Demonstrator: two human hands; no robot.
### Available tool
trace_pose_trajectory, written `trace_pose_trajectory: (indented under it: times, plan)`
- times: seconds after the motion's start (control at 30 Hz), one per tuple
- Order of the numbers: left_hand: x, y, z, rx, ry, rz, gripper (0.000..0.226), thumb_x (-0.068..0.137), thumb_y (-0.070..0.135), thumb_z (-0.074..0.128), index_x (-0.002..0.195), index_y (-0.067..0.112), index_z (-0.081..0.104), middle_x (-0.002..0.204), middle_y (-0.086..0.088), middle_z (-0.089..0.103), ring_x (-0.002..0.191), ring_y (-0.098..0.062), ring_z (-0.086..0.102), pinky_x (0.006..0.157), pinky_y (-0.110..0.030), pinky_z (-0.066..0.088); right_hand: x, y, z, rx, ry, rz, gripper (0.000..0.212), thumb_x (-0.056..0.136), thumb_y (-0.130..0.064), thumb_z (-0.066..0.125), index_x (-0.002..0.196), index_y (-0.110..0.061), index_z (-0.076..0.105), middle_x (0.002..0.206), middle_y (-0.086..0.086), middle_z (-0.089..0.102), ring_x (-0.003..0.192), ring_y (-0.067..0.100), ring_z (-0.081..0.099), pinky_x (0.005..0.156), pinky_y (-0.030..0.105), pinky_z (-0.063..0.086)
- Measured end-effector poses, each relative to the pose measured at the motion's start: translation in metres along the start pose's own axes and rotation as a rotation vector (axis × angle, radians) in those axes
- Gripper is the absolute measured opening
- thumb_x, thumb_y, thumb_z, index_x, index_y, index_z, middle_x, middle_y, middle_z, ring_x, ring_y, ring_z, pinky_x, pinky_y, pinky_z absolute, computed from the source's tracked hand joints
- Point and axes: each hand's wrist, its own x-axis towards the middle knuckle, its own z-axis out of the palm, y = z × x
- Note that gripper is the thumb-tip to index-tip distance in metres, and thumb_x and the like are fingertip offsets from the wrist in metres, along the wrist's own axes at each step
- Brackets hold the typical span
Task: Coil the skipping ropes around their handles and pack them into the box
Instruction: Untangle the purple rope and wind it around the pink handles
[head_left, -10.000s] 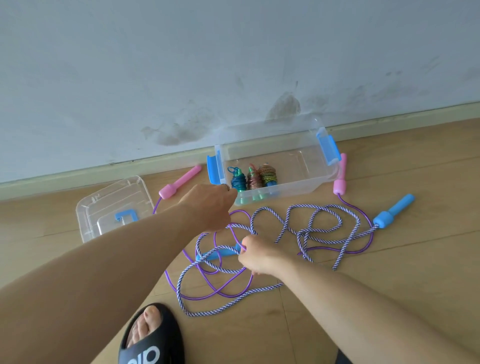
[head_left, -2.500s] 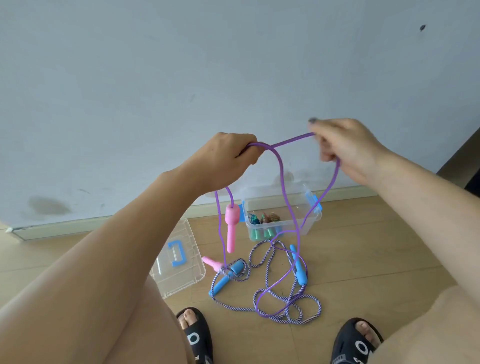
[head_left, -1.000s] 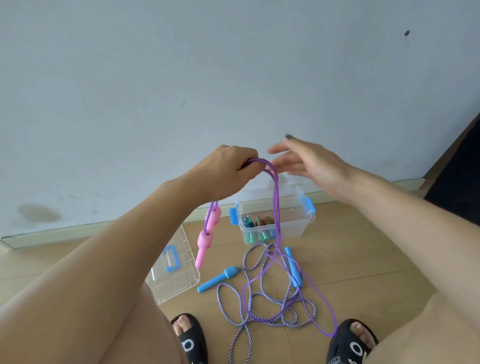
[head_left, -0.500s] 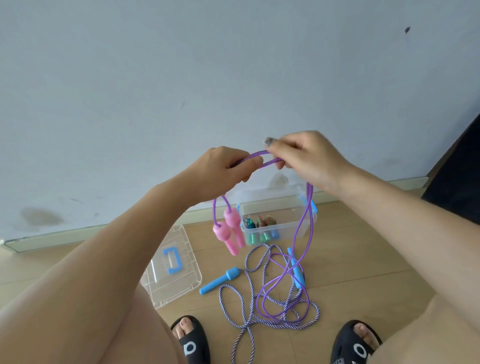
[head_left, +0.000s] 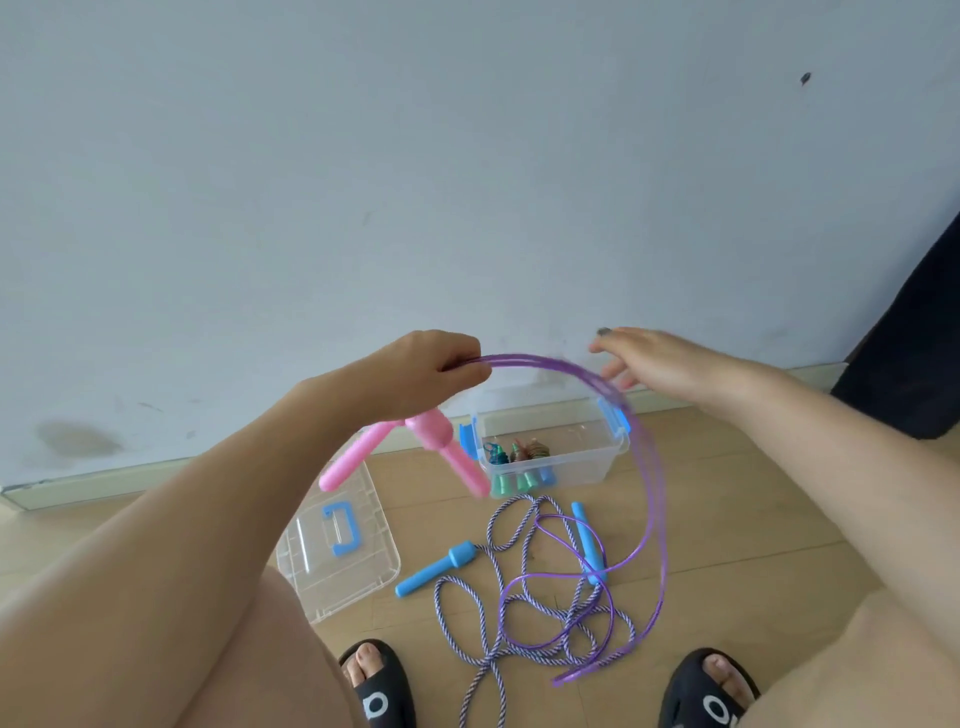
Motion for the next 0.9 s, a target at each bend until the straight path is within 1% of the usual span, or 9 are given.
trace_pose_trajectory:
  times: [0.07,0.13,0.2,0.3,0.37,0.53,0.67,0.8,0.9]
  plan:
    - [0.002,0.009,0.005,0.007,-0.028,0.049,0.034,0.1,0.036,0.05,0.074,0.015,0.049,0.064,0.002,0.046,0.059,-0.015,0.044,0.065,-0.039,0.047,-0.005,-0.017,0.013,0.173,-0.107,-0.025,0.048,0.102,-0.053,0.027,0.13,-0.029,0.058,0.12,-0.004,0.067,0.118,0.011,0.055,0.108,0.033,0.031]
    - [0.003,0.02,0.01,0.015,-0.041,0.105,0.035,0.1,0.037,0.051,0.071,0.018,0.049,0.062,0.003,0.047,0.059,-0.014,0.046,0.065,-0.034,0.047,-0.007,-0.035,0.024,0.288,-0.154,-0.1,0.048,0.103,-0.054,0.025,0.124,-0.031,0.061,0.115,-0.003,0.072,0.116,0.006,0.059,0.11,0.031,0.029]
    - [0.005,0.029,0.012,-0.017,-0.023,0.137,0.033,0.099,0.038,0.053,0.071,0.02,0.054,0.061,0.007,0.052,0.059,-0.012,0.049,0.062,-0.028,0.045,-0.01,-0.046,0.038,0.287,-0.208,-0.166,0.054,0.103,-0.053,0.025,0.105,-0.019,0.067,0.088,0.004,0.076,0.089,0.01,0.069,0.102,0.031,0.04]
    - [0.004,0.035,0.013,-0.105,0.01,0.152,0.03,0.098,0.038,0.053,0.07,0.029,0.061,0.06,0.012,0.058,0.055,-0.002,0.048,0.06,-0.021,0.045,-0.014,-0.054,0.049,0.228,-0.172,-0.194,0.055,0.1,-0.054,0.035,0.083,-0.007,0.06,0.048,-0.001,0.042,0.046,0.015,0.04,0.067,0.034,0.051]
    - [0.002,0.035,0.013,-0.204,0.02,0.13,0.024,0.095,0.039,0.057,0.078,0.024,0.064,0.064,0.003,0.057,0.06,-0.006,0.049,0.065,-0.03,0.049,-0.015,-0.057,0.042,0.225,-0.085,-0.207,0.047,0.096,-0.054,0.047,0.075,-0.013,0.055,0.049,-0.005,0.032,0.048,0.016,0.031,0.05,0.029,0.037]
    - [-0.001,0.039,0.008,-0.325,0.062,0.176,0.03,0.075,0.028,0.081,0.094,0.025,0.057,0.076,0.01,0.057,0.07,-0.009,0.054,0.065,-0.022,0.045,-0.013,-0.055,0.026,0.341,0.026,-0.259,0.039,0.091,-0.044,0.063,0.072,-0.01,0.063,0.054,-0.002,0.031,0.047,0.015,0.028,0.044,0.024,0.027]
    - [-0.003,0.034,0.017,-0.266,0.054,0.171,0.073,0.063,0.023,0.087,0.117,0.027,0.037,0.107,0.001,0.055,0.092,-0.015,0.055,0.076,-0.028,0.048,-0.014,-0.054,0.016,0.652,0.01,-0.229,0.023,0.097,-0.027,0.057,0.081,-0.012,0.065,0.051,-0.006,0.021,0.045,0.012,0.017,0.042,0.024,0.018]
    - [-0.002,0.032,0.025,-0.296,0.04,0.159,0.069,0.065,0.016,0.084,0.112,0.025,0.034,0.101,-0.004,0.055,0.08,-0.02,0.053,0.07,-0.032,0.048,-0.02,-0.052,0.008,0.805,-0.054,-0.197,0.025,0.101,-0.024,0.049,0.091,-0.009,0.066,0.049,-0.008,0.016,0.043,0.01,0.015,0.041,0.022,0.019]
    - [-0.002,0.034,0.027,-0.467,-0.005,0.16,0.067,0.069,0.013,0.084,0.114,0.024,0.036,0.108,0.001,0.059,0.094,-0.02,0.067,0.088,-0.038,0.056,-0.02,-0.052,0.001,0.986,-0.055,-0.157,0.025,0.102,-0.024,0.046,0.088,-0.012,0.063,0.047,-0.009,0.014,0.041,0.009,0.012,0.04,0.021,0.019]
